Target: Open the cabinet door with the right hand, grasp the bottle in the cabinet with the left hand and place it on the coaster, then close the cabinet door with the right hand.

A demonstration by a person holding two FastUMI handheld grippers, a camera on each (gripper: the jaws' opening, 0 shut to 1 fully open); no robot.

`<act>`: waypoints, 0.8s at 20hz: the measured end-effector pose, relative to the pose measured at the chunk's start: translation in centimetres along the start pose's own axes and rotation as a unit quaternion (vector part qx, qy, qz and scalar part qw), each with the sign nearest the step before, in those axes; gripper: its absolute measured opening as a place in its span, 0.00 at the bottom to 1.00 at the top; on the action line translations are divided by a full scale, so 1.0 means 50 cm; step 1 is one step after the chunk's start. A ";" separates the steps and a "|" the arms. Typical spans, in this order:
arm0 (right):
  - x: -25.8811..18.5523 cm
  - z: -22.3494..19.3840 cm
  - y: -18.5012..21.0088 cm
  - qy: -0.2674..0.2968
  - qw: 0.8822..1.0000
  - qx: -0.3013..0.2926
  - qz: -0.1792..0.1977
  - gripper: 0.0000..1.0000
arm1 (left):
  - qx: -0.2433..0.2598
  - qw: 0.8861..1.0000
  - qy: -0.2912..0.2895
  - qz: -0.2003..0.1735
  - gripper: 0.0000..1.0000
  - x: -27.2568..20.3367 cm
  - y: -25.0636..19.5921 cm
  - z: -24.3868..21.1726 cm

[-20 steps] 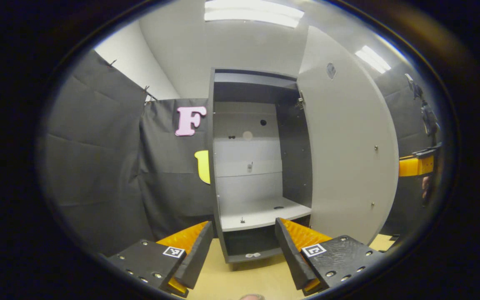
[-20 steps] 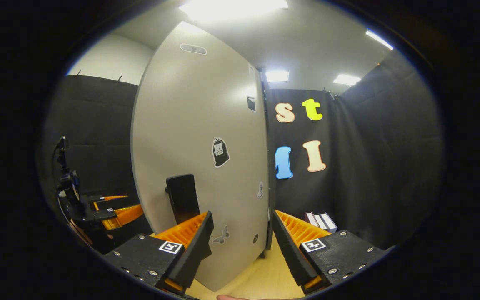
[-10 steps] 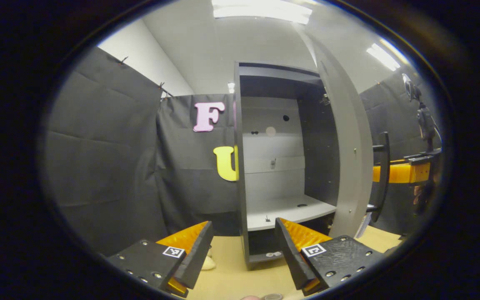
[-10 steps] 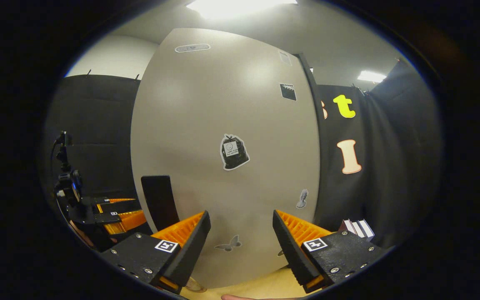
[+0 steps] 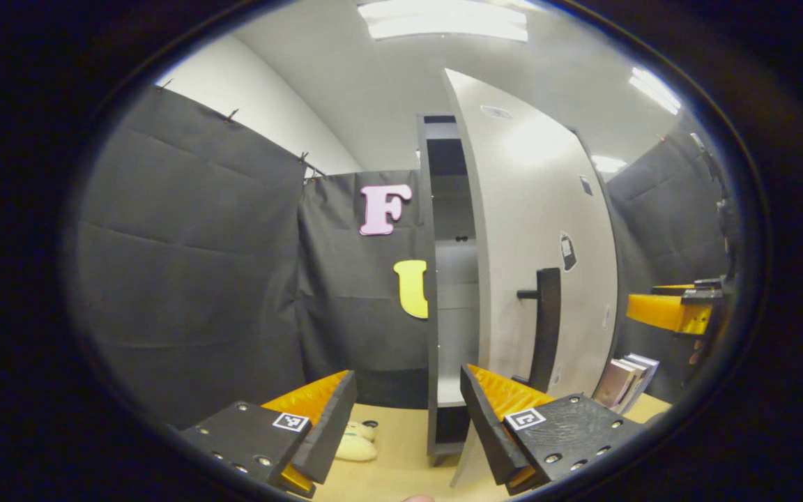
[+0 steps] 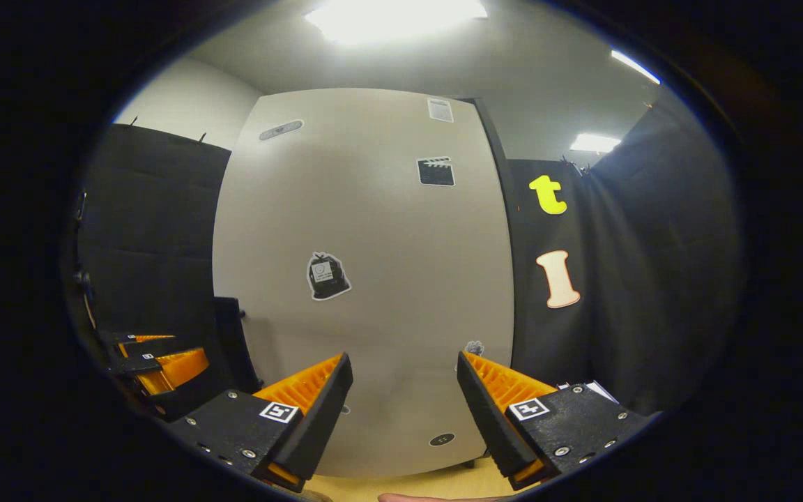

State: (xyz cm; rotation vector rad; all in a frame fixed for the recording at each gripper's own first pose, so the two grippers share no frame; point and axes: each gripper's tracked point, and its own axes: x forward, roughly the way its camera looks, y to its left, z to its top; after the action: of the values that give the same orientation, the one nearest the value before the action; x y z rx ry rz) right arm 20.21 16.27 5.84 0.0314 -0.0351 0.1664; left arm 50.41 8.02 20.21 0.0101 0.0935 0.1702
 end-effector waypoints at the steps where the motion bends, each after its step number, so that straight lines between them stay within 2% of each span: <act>1: 0.003 -0.010 0.009 0.005 1.000 -0.009 0.003 0.94 | 0.000 1.000 0.001 0.004 0.86 0.002 -0.005 -0.005; 4: 0.011 -0.035 0.032 0.009 1.000 -0.001 0.013 0.94 | 0.002 1.000 0.018 0.011 0.86 -0.007 -0.050 -0.043; 9: 0.007 -0.057 0.015 0.020 1.000 0.014 -0.009 0.94 | 0.029 0.999 0.027 0.008 0.86 -0.014 -0.118 -0.059; 10: 0.003 -0.060 0.006 0.024 0.999 0.020 -0.016 0.94 | 0.037 0.999 0.026 0.012 0.89 -0.014 -0.122 -0.060; 13: -0.006 -0.067 -0.004 0.030 0.999 0.028 -0.026 0.94 | 0.026 0.999 0.023 -0.003 0.86 -0.007 -0.147 -0.055; 16: -0.018 -0.076 -0.006 0.027 0.999 0.006 -0.033 0.94 | 0.013 1.000 0.019 -0.015 0.86 0.012 -0.183 -0.036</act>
State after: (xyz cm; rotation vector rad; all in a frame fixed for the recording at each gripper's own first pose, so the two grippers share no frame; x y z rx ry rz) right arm 19.51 15.94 1.98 0.0406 0.0215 0.1023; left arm 52.38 -0.87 18.21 0.0316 0.1333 0.1387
